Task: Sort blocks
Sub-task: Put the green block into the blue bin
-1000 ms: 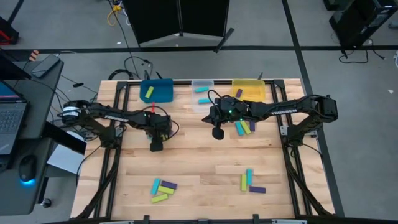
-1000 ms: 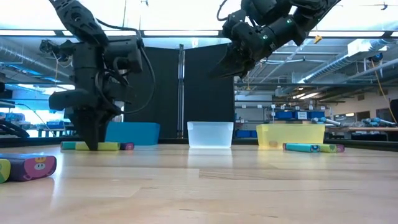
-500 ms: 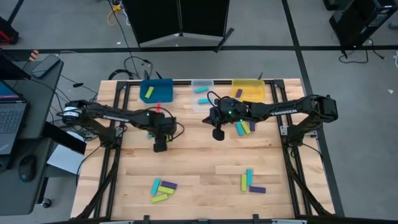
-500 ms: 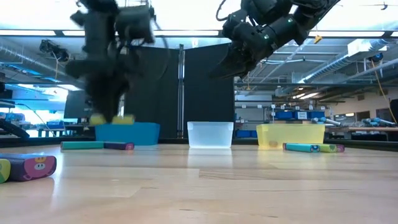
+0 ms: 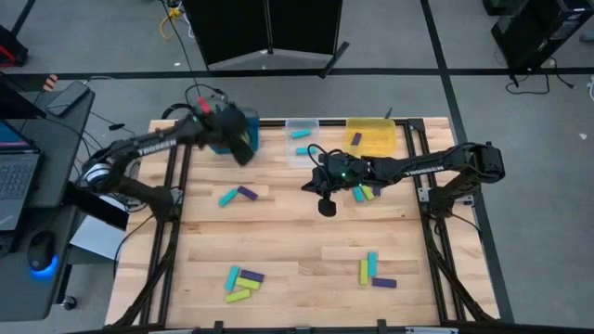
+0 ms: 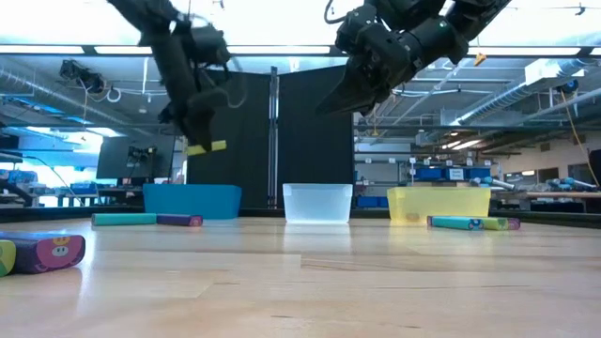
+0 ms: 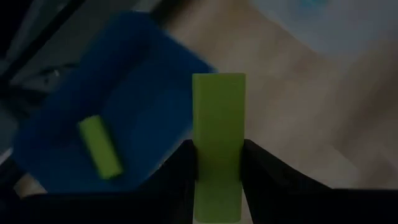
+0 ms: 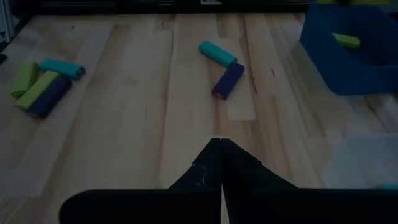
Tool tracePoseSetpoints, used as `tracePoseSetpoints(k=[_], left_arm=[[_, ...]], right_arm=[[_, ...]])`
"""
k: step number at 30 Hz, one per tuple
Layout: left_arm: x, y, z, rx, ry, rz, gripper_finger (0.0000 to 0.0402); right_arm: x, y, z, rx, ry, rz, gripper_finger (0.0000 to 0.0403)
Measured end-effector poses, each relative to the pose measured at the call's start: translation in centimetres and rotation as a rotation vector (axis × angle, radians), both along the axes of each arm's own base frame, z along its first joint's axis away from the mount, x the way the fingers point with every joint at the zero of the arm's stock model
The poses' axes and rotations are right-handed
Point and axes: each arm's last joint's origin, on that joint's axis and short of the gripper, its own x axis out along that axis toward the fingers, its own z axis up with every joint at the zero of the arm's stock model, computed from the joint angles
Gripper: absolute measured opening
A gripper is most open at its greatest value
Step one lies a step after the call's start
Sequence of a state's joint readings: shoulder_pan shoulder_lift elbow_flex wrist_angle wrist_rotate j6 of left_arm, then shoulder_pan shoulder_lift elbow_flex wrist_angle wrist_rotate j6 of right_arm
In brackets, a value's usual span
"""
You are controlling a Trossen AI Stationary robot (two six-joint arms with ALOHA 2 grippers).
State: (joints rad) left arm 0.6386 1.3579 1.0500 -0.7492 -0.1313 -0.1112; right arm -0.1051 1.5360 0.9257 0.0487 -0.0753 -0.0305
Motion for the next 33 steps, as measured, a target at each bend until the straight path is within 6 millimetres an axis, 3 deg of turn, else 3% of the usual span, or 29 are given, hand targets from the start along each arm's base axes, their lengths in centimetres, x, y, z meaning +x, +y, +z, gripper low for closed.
tracePoseSetpoints(k=[6,13,19,26,33], left_arm=[[-3.6,6.4,-2.5,-0.131,-0.069,0.2,0.0103],[-3.6,9.5,-6.5,-0.193,-0.041,0.289,0.0103],[-3.5,10.3,-8.8,-0.195,0.063,0.347,0.0103],[-3.5,10.5,-9.1,-0.17,0.085,0.372,0.0105],[-3.5,10.6,-9.0,-0.157,0.086,0.374,0.0212]], right_arm=[[0.0,0.0,0.0,-0.005,-0.002,0.002,0.001],[0.0,0.0,0.0,-0.015,-0.001,0.008,0.001],[0.0,0.0,0.0,-0.014,0.003,0.006,0.001],[0.0,0.0,0.0,-0.013,0.003,0.006,0.001],[-0.2,0.0,-0.3,-0.01,0.033,0.006,0.001]])
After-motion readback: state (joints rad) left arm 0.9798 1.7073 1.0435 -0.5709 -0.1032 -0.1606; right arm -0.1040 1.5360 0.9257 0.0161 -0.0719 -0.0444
